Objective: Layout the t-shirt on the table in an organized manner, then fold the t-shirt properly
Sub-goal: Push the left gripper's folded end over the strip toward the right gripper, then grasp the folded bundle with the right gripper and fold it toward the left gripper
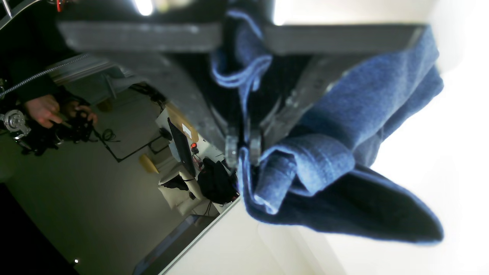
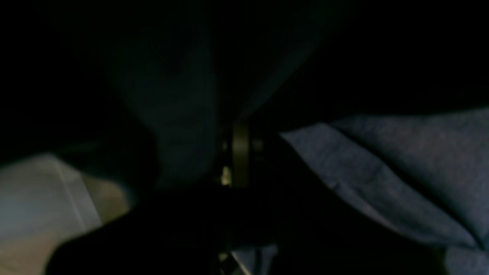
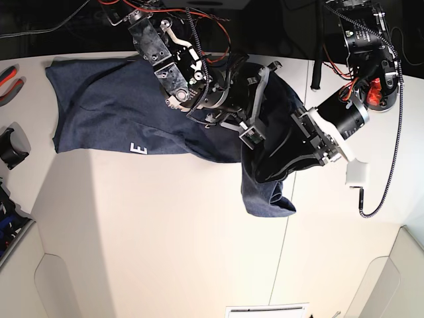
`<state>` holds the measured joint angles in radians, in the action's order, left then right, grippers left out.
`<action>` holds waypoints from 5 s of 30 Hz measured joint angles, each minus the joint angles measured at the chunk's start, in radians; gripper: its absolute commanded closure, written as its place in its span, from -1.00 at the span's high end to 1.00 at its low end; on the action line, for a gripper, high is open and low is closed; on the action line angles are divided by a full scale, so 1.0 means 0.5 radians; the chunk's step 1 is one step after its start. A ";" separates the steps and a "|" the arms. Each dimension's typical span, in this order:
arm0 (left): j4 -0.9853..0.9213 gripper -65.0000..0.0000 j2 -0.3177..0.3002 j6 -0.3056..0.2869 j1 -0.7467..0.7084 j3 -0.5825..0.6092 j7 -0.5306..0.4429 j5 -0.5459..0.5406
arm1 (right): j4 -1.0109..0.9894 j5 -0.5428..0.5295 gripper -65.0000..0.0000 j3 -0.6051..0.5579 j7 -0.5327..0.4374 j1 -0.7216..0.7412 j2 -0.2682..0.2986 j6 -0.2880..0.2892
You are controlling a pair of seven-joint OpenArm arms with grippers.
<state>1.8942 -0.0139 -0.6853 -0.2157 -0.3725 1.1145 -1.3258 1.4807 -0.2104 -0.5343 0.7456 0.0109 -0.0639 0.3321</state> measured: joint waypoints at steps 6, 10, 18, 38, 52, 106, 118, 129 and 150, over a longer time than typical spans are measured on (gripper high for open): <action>0.000 -1.00 0.000 0.000 0.000 0.000 0.000 -0.004 | 0.274 0.091 -1.00 -0.001 0.072 -0.001 0.087 0.000; 0.000 -1.00 -0.005 0.000 0.000 0.000 0.000 -0.004 | 0.443 0.217 -1.00 -0.001 0.211 -0.001 0.156 -0.048; 0.000 -1.00 -0.072 0.000 -0.036 0.000 0.012 -0.007 | 0.777 0.526 -1.00 0.074 0.268 -0.085 0.365 -0.255; -0.381 -1.00 -0.055 0.001 -0.104 0.411 -0.137 0.123 | 0.936 0.335 -1.00 1.393 0.185 -0.166 0.431 -0.182; -0.417 -1.00 0.033 0.002 0.035 0.921 -0.456 0.864 | 0.936 0.192 -1.00 1.556 0.195 -0.171 0.449 -0.147; 0.325 -0.97 0.081 -0.008 0.134 1.174 -0.192 0.955 | 0.826 -0.532 -1.00 1.556 0.296 -0.171 0.455 0.156; -0.156 -1.00 0.005 -0.008 -0.017 0.846 -0.312 1.369 | 0.824 -0.826 -1.00 1.028 0.442 -0.389 0.382 0.362; -0.356 -1.00 0.010 -0.001 -0.028 0.848 -0.072 0.888 | 0.526 -0.245 -1.00 0.935 0.247 -0.420 0.404 0.226; -0.069 -1.00 -0.050 -0.008 -0.144 0.671 -0.339 0.742 | 0.245 -0.271 -1.00 0.952 0.375 -0.085 0.399 0.227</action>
<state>1.8595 -0.0391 -0.6891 -0.2878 -0.0368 0.9451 -0.9550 1.6032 -0.3458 -0.0582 0.9329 -0.0319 0.1356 0.4454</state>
